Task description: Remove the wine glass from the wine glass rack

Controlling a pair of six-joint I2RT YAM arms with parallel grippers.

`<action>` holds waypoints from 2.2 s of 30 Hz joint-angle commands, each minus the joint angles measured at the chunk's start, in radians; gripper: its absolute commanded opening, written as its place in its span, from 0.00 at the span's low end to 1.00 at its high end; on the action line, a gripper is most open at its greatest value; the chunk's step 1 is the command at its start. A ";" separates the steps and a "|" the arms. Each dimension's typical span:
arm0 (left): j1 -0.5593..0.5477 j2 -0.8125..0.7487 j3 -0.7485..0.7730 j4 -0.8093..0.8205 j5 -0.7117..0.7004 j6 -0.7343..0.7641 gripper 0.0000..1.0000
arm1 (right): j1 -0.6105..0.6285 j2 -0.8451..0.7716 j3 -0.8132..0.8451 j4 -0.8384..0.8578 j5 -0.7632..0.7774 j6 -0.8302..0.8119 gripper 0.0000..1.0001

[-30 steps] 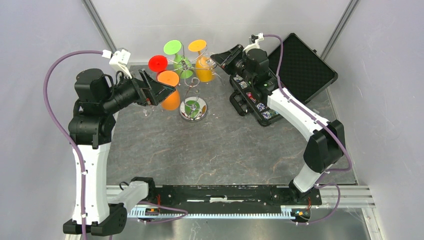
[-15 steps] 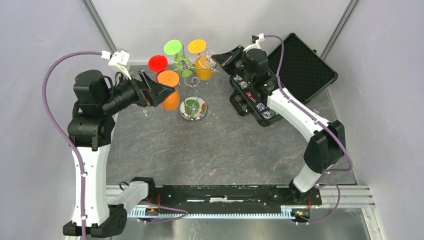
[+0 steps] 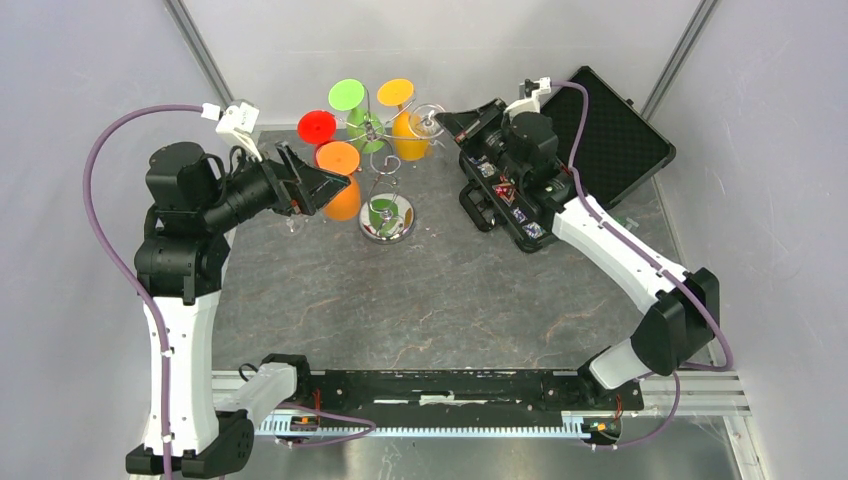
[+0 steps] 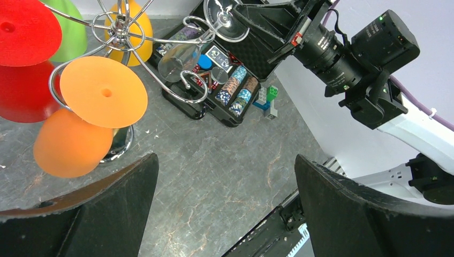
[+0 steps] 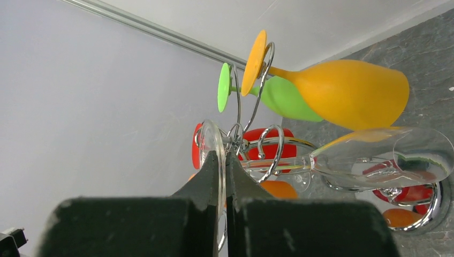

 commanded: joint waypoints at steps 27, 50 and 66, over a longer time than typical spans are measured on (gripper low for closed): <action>-0.007 -0.018 -0.009 0.017 -0.021 0.041 1.00 | 0.067 0.193 0.290 -0.089 0.126 -0.047 0.00; -0.042 -0.029 -0.040 0.044 0.049 0.041 1.00 | -0.001 0.100 0.140 -0.006 0.196 0.001 0.00; -0.380 0.042 -0.125 0.202 0.018 0.069 1.00 | -0.012 -0.340 -0.376 0.136 0.151 0.023 0.00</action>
